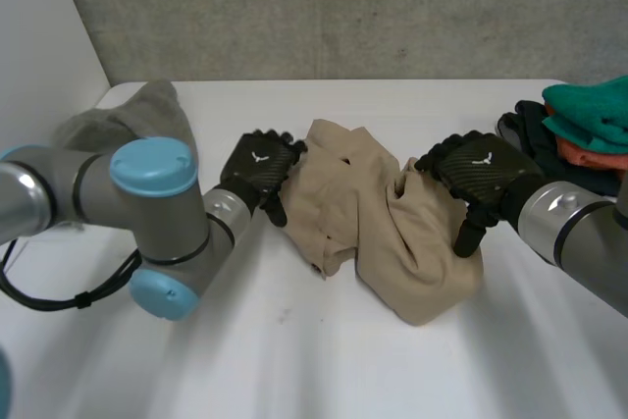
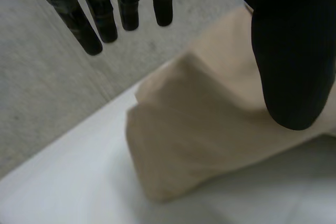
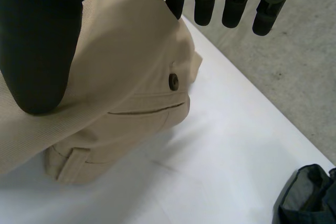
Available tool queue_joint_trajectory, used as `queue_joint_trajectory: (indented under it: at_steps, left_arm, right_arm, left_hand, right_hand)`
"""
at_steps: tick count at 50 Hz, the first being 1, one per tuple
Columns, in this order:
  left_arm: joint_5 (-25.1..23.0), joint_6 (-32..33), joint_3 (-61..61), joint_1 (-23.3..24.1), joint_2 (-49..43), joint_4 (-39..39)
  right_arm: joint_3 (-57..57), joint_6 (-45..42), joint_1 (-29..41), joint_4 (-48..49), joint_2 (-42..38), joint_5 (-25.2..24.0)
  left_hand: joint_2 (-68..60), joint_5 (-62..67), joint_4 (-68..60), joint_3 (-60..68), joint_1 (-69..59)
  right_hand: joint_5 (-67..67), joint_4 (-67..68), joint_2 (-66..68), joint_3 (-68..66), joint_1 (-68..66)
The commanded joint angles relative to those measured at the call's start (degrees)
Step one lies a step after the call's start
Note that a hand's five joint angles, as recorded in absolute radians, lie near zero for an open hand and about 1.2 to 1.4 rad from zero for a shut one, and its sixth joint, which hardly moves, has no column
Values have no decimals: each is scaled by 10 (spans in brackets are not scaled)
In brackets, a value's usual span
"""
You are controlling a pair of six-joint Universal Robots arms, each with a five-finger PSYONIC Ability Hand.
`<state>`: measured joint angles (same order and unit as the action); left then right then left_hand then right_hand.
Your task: Fold the laundry.
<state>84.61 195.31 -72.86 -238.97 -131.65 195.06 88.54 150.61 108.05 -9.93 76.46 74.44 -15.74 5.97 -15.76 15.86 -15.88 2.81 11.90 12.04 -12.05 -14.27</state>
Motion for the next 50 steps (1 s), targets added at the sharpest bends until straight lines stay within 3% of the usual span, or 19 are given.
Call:
queue_joint_trajectory:
  at_steps: [1, 2, 3, 7, 10, 15, 22, 32, 38, 40, 43, 50]
  left_arm:
    - [6, 10, 64, -4, -52, -75]
    - [19, 17, 65, -8, -51, -84]
    - [36, 26, 68, -15, -44, -80]
    - [109, 48, 84, -35, -7, -34]
    - [134, 60, 104, -46, 31, 20]
    - [89, 64, 158, -44, 73, 75]
    - [26, 11, 212, -1, 82, 34]
    - [-52, -16, 79, 75, 82, -9]
    - [-170, -19, -33, 142, 90, -9]
    - [-197, -6, -64, 150, 99, 1]
    - [-196, 18, -83, 145, 113, 19]
    - [-113, 52, -129, 85, 199, 30]
  right_arm:
    - [15, 17, -20, 7, 47, -2]
    - [17, 17, -27, 10, 56, -3]
    - [20, 17, -34, 14, 64, -7]
    - [23, 20, -45, 24, 79, -16]
    - [22, 22, -52, 34, 84, -18]
    - [19, 41, -62, 55, 88, -17]
    - [21, 77, -86, 74, 89, -18]
    - [45, 77, -115, 85, 83, -25]
    - [44, 70, -128, 101, 60, -33]
    - [40, 66, -132, 101, 52, -35]
    - [35, 63, -134, 100, 46, -38]
    - [13, 49, -115, 92, 32, -36]
  left_hand:
    - [-329, 327, -329, 328, -328]
    - [-540, 537, -540, 539, -538]
    - [-642, 639, -641, 640, -640]
    - [-643, 640, -642, 641, -641]
    - [-643, 640, -642, 641, -641]
    - [-643, 640, -642, 641, -641]
    - [-643, 640, -642, 641, -641]
    - [-643, 640, -642, 641, -641]
    - [-419, 417, -419, 418, -418]
    - [-267, 265, -267, 266, -266]
    - [-149, 146, -148, 147, -147]
    - [-29, 27, -29, 28, -27]
  right_hand:
    - [-28, -19, -20, 21, 43]
    - [-28, -19, -20, 21, 43]
    - [-28, -19, -20, 21, 43]
    - [-28, -19, -20, 21, 43]
    - [-28, -19, -20, 21, 43]
    - [-28, -19, -20, 21, 43]
    - [-28, -19, -20, 21, 43]
    - [-28, -19, -20, 21, 43]
    - [-28, -19, -20, 21, 43]
    - [-28, -19, -20, 21, 43]
    - [-28, -19, -20, 21, 43]
    - [-28, -19, -20, 21, 43]
